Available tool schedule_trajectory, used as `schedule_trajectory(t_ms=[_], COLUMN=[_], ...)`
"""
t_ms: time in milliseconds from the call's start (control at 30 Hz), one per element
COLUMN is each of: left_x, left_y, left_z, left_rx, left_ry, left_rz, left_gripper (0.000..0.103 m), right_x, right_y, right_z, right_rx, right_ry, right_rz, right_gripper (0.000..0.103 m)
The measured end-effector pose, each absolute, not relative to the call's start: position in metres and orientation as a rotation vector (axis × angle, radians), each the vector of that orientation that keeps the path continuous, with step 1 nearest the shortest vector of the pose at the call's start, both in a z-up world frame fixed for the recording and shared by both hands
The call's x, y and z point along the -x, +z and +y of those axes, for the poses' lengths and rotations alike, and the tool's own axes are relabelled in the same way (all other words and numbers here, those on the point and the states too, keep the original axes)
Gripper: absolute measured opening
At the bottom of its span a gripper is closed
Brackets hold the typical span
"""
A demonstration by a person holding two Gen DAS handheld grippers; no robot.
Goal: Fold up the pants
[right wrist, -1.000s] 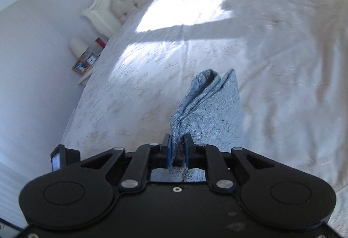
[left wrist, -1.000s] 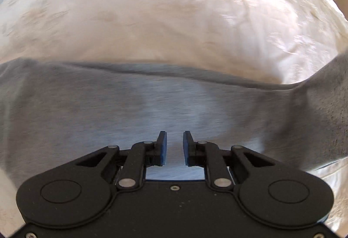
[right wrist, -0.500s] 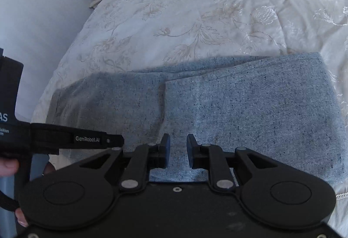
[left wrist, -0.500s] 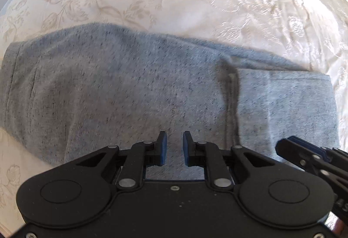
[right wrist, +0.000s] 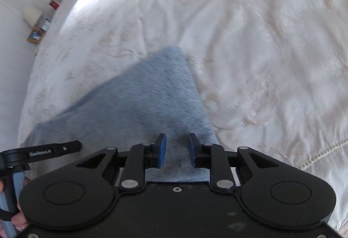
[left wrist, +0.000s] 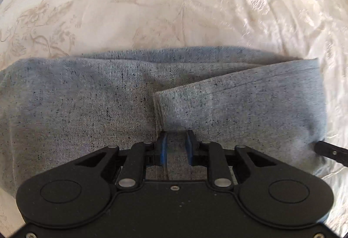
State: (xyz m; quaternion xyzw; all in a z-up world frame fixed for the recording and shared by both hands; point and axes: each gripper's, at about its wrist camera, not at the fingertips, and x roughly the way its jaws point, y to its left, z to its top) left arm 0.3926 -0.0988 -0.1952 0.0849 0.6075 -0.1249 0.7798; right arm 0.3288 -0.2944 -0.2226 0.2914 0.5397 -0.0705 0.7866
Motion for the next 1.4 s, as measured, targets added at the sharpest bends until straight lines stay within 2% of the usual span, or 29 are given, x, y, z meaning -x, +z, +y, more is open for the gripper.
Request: schedule_trajectory(t_ms=[33,100,233,367,433,500,600,867,1067,1400], left_x=[-0.394,-0.396,-0.387,-0.358,-0.349,-0.341,-0.343,-0.328,-0.297,-0.289], left_y=[-0.197,-0.192,-0.170,-0.162,-0.171,-0.177,-0.177,-0.139,-0.115,-0.118], left_z=[-0.098,-0.095,-0.091,-0.097,-0.100,-0.104,-0.109,-0.095,-0.071,-0.003], left_rx=[-0.175,-0.144,-0.126,-0.082,-0.097,-0.132,-0.139,-0.110,-0.127,-0.141], left_ry=[-0.270,-0.258,-0.189,-0.216,-0.205,-0.172,-0.139,0.001,0.077,0.079], left_rz=[1.312,1.327,1.285,1.290,1.315,1.298,1.298,1.310,1.283,1.262], left_gripper=[0.030,0.030,0.029,0.029,0.030,0.030,0.029,0.030,0.030,0.030], right_x=[-0.327,-0.326,-0.328,-0.328,-0.329,-0.324,-0.314,-0.280,-0.264,-0.264], right_y=[-0.225,-0.221,-0.202,-0.179,-0.191,-0.214,-0.227,-0.165,-0.115,-0.090], right_z=[-0.298,-0.301,-0.303,-0.286,-0.277,-0.274,-0.284,-0.309,-0.293,-0.205], right_rx=[-0.636,-0.634,-0.554,-0.474,-0.442,-0.421,-0.512,-0.498,-0.302,-0.095], right_ry=[-0.149,-0.131,-0.096,0.023,0.050,0.042,0.040,0.100,0.128,0.103], right_rz=[1.168,1.165,1.150,1.114,1.173,1.269,1.294,1.141,1.059,1.003], right_gripper=[0.001,0.001,0.009,0.012,0.013,0.009,0.006,0.020,0.029,0.034])
